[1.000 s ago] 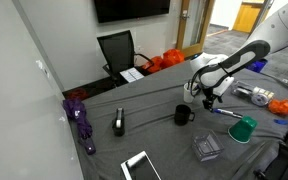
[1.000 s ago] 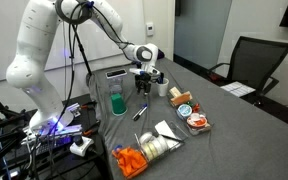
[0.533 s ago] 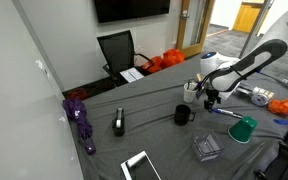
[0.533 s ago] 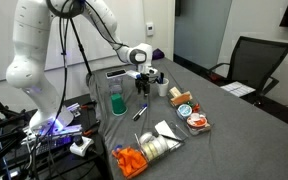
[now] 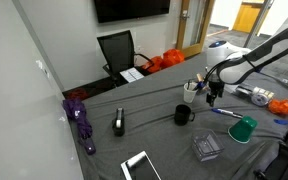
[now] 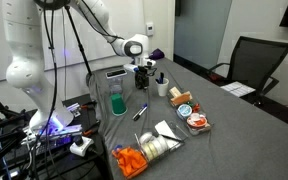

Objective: Turn the green cup over

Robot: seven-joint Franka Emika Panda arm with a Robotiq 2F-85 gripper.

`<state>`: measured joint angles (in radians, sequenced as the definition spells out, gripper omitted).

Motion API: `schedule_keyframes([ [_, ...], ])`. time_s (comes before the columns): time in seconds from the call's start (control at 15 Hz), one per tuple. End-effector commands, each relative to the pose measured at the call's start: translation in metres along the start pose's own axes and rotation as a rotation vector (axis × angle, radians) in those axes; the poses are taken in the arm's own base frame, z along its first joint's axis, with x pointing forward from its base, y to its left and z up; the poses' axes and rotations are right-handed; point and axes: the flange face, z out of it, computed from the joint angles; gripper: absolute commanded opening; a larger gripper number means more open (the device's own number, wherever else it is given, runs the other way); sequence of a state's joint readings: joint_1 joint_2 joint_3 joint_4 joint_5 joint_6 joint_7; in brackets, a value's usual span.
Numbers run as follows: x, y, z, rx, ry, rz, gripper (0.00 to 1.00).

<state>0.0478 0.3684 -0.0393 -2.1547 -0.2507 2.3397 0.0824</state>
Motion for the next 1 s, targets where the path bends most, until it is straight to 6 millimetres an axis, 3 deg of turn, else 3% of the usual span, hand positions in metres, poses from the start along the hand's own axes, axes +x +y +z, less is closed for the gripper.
schedule_keyframes([
  [0.0, -0.03, 0.015, -0.042, 0.043, 0.049, -0.027, 1.0],
  [0.13, -0.038, 0.023, -0.06, 0.059, 0.073, -0.033, 1.0],
  [0.4, -0.059, 0.036, -0.078, 0.094, 0.068, -0.065, 1.0],
  [0.8, -0.101, 0.049, -0.069, 0.151, 0.006, -0.064, 1.0],
  [0.87, -0.08, 0.045, -0.074, 0.124, 0.016, -0.06, 1.0],
  [0.93, -0.086, 0.046, -0.071, 0.128, 0.008, -0.056, 1.0],
])
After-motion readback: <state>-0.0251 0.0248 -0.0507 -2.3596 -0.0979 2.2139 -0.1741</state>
